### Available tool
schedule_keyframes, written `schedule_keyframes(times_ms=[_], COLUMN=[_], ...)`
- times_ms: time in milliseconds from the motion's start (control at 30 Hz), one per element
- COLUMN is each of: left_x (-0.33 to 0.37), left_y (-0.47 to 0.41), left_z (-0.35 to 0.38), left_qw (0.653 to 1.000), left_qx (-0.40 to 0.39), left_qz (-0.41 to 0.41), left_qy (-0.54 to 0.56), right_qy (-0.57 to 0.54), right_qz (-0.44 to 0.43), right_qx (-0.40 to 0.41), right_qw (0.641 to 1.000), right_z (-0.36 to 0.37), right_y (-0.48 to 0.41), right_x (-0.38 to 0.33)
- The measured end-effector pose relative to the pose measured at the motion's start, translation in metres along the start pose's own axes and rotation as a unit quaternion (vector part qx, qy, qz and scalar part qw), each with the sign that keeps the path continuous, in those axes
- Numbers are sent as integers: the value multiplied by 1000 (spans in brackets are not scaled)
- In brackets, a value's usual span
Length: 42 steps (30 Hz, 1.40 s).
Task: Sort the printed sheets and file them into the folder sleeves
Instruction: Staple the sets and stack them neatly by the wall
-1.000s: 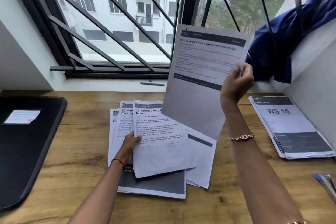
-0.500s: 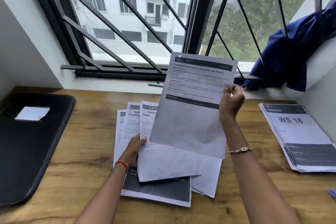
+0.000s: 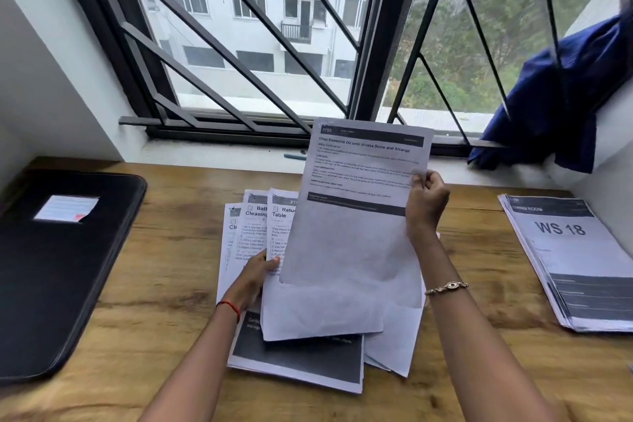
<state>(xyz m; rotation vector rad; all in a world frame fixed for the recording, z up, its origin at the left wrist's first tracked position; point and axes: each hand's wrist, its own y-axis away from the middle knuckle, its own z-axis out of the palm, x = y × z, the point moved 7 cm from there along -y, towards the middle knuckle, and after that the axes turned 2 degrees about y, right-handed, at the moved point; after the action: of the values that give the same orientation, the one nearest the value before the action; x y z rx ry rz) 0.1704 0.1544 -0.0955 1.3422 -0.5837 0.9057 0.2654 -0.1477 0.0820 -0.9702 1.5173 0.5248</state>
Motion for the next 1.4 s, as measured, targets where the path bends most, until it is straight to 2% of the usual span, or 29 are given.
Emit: schedule_keyframes(times_ms=[167,300,500,600,733,867,967,1033,1100,1233,1300,1400], left_x=[1,5,7,8,9,9,13,18,23,33,36,35], left_y=[1,5,9,12,15,18,20,21,21,23,23,20], left_z=[1,3,4,4,0,0,0,-4,-9,-17,-21,-25], left_qw=[1000,1000,1000,1000,1000,999,999,998,997,995,993,992], left_qx=[-3,0,9,12,18,30,45,63,79,94,106,113], left_qz=[-5,-1,-4,-10,-11,-11,-1,7,15,35,42,39], left_qy=[11,22,19,15,4,13,15,15,11,20,26,27], right_qy=[42,104,233,287,370,444,467,471,472,417,406,406], right_qz=[23,50,102,159,185,212,186,156,118,40,31,28], right_qx=[-27,-85,-217,-183,-83,-3,62,70,17,-146,-225,-302], right_qw=[998,990,942,927,907,871,862,866,874,896,885,862], right_z=[9,17,26,3,-49,-98,-118,-119,-106,-57,-31,1], right_y=[12,24,32,30,18,11,7,1,-4,-3,0,2], right_x=[22,40,86,106,120,130,126,125,125,119,116,111])
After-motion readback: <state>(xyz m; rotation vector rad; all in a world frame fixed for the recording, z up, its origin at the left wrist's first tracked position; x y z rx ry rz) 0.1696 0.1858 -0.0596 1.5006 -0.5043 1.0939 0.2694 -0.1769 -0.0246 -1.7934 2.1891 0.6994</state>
